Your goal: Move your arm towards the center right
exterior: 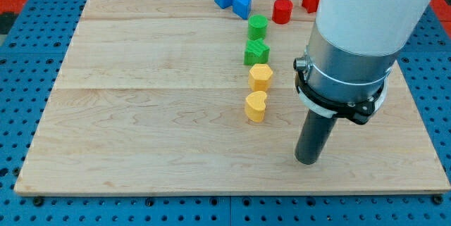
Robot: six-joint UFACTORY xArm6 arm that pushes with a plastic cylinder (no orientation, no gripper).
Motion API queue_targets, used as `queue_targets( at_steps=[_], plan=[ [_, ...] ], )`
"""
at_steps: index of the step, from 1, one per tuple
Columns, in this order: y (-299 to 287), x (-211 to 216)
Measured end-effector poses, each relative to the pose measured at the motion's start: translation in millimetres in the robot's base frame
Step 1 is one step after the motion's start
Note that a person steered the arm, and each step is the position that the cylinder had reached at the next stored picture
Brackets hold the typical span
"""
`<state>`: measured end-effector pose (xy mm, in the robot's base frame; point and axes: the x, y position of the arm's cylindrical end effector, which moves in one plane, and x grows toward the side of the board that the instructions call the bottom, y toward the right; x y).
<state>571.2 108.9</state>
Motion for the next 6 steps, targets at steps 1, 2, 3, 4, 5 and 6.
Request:
queue_targets(
  at_steps=[1, 2, 3, 4, 5, 6],
  plan=[
    [0.0, 0.0],
    [3.3, 0.0],
    [2.2, -10.4],
    [0.8, -10.4],
    [4.7, -8.5],
    [77.7, 5.9]
  ],
)
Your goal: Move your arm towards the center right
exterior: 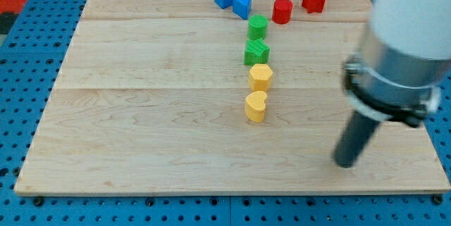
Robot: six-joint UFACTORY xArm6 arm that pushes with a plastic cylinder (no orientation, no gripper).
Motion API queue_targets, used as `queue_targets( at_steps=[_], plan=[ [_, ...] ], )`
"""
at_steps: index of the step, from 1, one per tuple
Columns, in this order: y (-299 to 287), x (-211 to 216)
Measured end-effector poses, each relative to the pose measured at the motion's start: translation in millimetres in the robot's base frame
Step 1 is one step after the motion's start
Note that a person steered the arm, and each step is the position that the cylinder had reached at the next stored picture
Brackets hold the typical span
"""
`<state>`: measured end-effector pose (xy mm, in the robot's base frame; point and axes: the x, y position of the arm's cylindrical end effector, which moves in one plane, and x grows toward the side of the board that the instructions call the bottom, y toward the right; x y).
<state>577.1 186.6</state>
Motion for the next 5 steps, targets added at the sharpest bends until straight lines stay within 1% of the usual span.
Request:
queue_targets(
  at_steps=[1, 2, 3, 5],
  plan=[
    [103.3, -29.6],
    [117.7, -91.0],
    [119.5, -155.7],
    [114.2, -198.6]
  ],
)
